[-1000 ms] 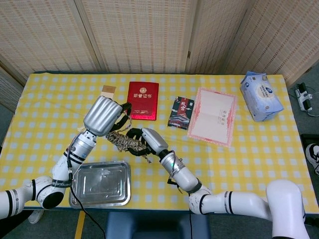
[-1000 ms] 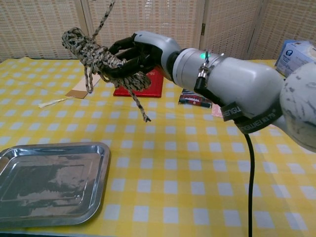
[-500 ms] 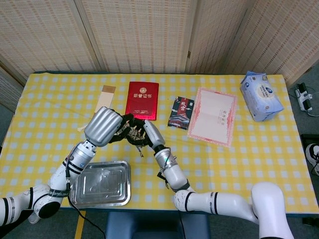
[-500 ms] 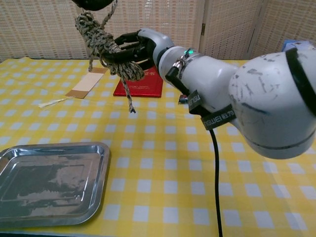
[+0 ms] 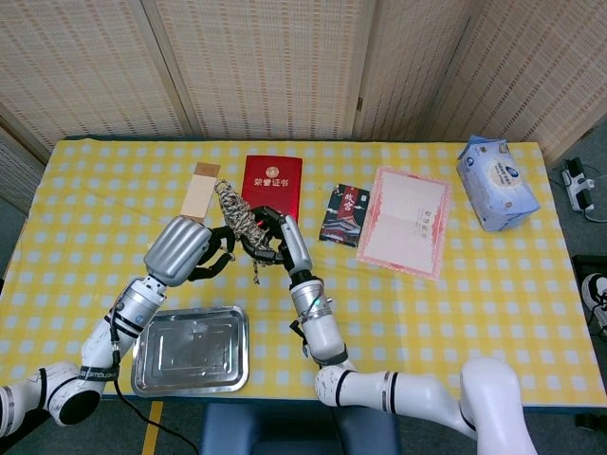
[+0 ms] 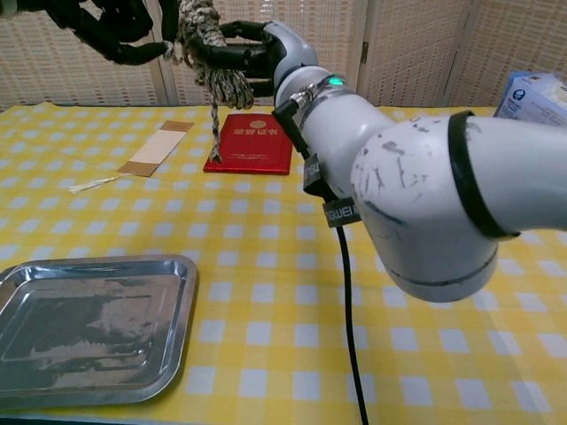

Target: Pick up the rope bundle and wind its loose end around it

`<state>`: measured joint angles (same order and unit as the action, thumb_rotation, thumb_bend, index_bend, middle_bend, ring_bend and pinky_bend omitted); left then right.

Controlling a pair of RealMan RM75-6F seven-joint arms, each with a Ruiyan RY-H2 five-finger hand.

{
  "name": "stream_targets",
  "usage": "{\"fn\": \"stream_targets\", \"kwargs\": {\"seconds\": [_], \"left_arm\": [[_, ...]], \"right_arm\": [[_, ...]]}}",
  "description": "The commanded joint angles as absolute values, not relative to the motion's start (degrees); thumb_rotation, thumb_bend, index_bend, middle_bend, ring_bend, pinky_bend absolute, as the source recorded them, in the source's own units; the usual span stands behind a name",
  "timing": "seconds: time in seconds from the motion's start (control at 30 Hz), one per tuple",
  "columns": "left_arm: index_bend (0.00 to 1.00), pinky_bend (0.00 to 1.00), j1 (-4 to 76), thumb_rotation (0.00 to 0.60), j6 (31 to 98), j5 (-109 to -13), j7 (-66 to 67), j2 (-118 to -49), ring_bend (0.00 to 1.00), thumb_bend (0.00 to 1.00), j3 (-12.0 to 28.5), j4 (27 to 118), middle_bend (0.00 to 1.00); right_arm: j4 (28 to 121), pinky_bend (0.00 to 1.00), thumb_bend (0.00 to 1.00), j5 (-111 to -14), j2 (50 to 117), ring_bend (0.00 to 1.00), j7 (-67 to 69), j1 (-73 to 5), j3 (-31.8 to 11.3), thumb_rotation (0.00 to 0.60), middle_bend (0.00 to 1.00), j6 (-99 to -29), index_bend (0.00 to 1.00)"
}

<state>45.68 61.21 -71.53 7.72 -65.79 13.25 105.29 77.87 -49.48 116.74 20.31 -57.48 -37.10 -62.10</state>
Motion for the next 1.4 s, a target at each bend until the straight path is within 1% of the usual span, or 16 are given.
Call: {"fn": "stream_targets", "kwargs": {"seconds": [0.03, 0.3, 0.57, 0.73, 0.8, 0.9, 0.97, 1.0, 1.07, 1.1, 1.13, 1.17, 1.23, 1.33, 1.4], "left_arm": [[0.64, 0.82, 45.2, 0.600, 59.8, -71.0, 6.5, -65.3, 0.87, 0.50, 12.7, 104.5, 0.94], [0.64, 0.82, 44.4, 0.600, 58.2, -68.1, 5.0, -65.4, 0.87, 0.50, 12.4, 100.6, 0.94], [0.64, 0.82, 43.4, 0.600, 56.2, -65.3, 2.7, -65.7, 0.87, 0.50, 12.2, 95.7, 0.94], [0.63, 0.82, 43.2, 0.600, 55.5, -64.4, 1.9, -66.0, 0.87, 0.50, 12.4, 94.1, 0.94], [0.61, 0.82, 43.0, 0.600, 55.4, -64.3, 1.4, -66.1, 0.86, 0.50, 12.6, 93.7, 0.94], [0.52, 0.82, 42.6, 0.600, 55.4, -64.6, 0.5, -65.7, 0.86, 0.49, 12.7, 93.9, 0.94], [0.43, 0.82, 42.6, 0.600, 54.3, -64.7, 0.9, -64.9, 0.83, 0.47, 12.2, 94.5, 0.92], [0.34, 0.82, 42.6, 0.600, 53.6, -64.5, 1.3, -64.3, 0.80, 0.43, 11.9, 95.0, 0.89], [0.13, 0.78, 42.8, 0.600, 51.9, -63.6, 1.6, -63.0, 0.65, 0.33, 11.6, 96.3, 0.70], [0.05, 0.72, 42.7, 0.600, 51.5, -63.3, 1.4, -62.6, 0.54, 0.29, 11.6, 96.8, 0.57], [0.01, 0.63, 42.6, 0.600, 51.4, -63.1, 1.2, -62.4, 0.41, 0.26, 11.7, 97.0, 0.42], [0.00, 0.55, 42.5, 0.600, 51.4, -63.0, 1.0, -62.3, 0.31, 0.24, 11.7, 97.1, 0.32], [0.00, 0.43, 42.1, 0.600, 52.0, -63.0, 0.5, -62.3, 0.18, 0.23, 11.8, 96.8, 0.20], [0.00, 0.29, 40.9, 0.600, 54.0, -63.2, 0.0, -62.6, 0.08, 0.23, 11.9, 95.9, 0.10], [0.00, 0.25, 39.6, 0.600, 56.4, -63.2, 0.5, -62.9, 0.06, 0.23, 11.8, 95.2, 0.08]], "right_arm": [[77.5, 0.68, 0.61, -53.2, 117.1, 0.77, 24.7, -56.4, -37.6, 0.600, 0.68, -61.9, 0.82], [80.5, 0.68, 0.61, -58.2, 114.1, 0.77, 30.3, -53.3, -36.4, 0.600, 0.68, -60.7, 0.83], [83.5, 0.69, 0.61, -61.0, 110.3, 0.77, 32.7, -50.6, -34.9, 0.600, 0.68, -59.5, 0.83], [84.3, 0.69, 0.61, -61.8, 108.9, 0.77, 33.1, -50.0, -34.1, 0.600, 0.68, -58.5, 0.83], [84.8, 0.69, 0.61, -62.1, 108.2, 0.77, 32.9, -49.7, -33.6, 0.600, 0.68, -58.2, 0.83], [85.8, 0.69, 0.61, -62.8, 106.7, 0.77, 30.8, -49.4, -32.7, 0.600, 0.68, -58.0, 0.83], [86.4, 0.69, 0.61, -62.5, 106.0, 0.77, 29.1, -49.3, -32.3, 0.600, 0.68, -58.1, 0.83], [86.8, 0.69, 0.61, -62.4, 105.7, 0.77, 28.4, -49.2, -32.1, 0.600, 0.68, -58.1, 0.83], [87.7, 0.69, 0.61, -62.0, 104.8, 0.77, 26.9, -48.8, -31.7, 0.600, 0.68, -58.2, 0.83], [88.1, 0.69, 0.61, -61.9, 104.4, 0.77, 26.3, -48.7, -31.5, 0.600, 0.68, -58.2, 0.83], [88.5, 0.69, 0.61, -61.7, 103.9, 0.77, 25.7, -48.5, -31.4, 0.600, 0.68, -58.3, 0.83], [89.0, 0.69, 0.61, -61.5, 103.5, 0.77, 25.2, -48.3, -31.2, 0.600, 0.68, -58.3, 0.83], [89.8, 0.69, 0.61, -61.2, 102.4, 0.77, 23.9, -47.7, -30.7, 0.600, 0.68, -58.3, 0.83], [91.3, 0.69, 0.61, -60.6, 100.6, 0.77, 22.7, -46.8, -29.9, 0.600, 0.68, -58.0, 0.83], [92.4, 0.69, 0.61, -60.3, 99.1, 0.77, 22.0, -46.0, -29.4, 0.600, 0.68, -57.8, 0.83]]}}
